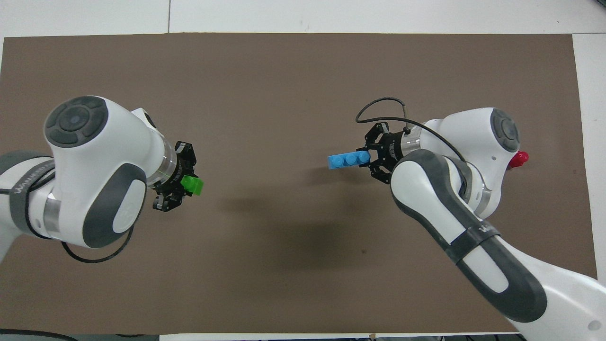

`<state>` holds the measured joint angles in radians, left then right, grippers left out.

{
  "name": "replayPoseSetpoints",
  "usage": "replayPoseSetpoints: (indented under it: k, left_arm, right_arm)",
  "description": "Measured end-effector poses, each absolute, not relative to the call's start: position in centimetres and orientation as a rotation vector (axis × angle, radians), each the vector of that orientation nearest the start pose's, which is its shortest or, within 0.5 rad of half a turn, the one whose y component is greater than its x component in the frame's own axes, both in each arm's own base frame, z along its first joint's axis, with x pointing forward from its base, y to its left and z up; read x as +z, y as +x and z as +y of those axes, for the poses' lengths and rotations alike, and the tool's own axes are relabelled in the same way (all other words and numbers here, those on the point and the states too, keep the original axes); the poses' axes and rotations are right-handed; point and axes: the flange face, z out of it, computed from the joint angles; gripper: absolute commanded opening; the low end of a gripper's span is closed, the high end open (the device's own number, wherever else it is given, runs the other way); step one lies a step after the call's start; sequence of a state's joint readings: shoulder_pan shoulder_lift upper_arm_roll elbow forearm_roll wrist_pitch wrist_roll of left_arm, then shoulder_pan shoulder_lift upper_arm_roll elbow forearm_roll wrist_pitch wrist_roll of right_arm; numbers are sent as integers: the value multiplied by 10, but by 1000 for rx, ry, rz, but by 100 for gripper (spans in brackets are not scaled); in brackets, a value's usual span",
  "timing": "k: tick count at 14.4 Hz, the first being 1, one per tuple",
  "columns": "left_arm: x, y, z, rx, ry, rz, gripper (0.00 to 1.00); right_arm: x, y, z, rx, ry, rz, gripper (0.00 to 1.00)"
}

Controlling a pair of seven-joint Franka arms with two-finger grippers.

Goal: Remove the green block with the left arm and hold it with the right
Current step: 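Carry the green brick outward while the right gripper carries the blue brick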

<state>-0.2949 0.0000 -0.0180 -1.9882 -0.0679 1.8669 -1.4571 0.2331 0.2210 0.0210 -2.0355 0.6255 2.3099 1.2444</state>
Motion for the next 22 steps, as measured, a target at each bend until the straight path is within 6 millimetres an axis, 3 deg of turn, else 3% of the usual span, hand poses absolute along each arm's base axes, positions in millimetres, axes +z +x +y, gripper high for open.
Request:
replayPoseSetpoints:
  k: [4,7,9,16,20,22]
  left_arm:
    - [465,517,-75,296,-2802,-1291,21]
    - [468,509,-30,341,-3006,-838,12]
    - [458,505,-16,347,-3081,-615,4]
    - [396,507,11,208,-3099,-157,5]
    - [344,508,23,195,-3108,-80,5]
    - [332,503,29,208,-3110,-79,5]
  right_arm:
    - [331,575,68,493,-2075,1785,0]
    - [321,568,16,499,-2079,1809,0]
    - [316,563,-9,482,-2096,1817,0]
    - [293,540,-69,473,-2134,1792,0]
    - [280,539,-77,460,-2132,1806,0]
    - [278,539,-77,457,-2134,1804,0]
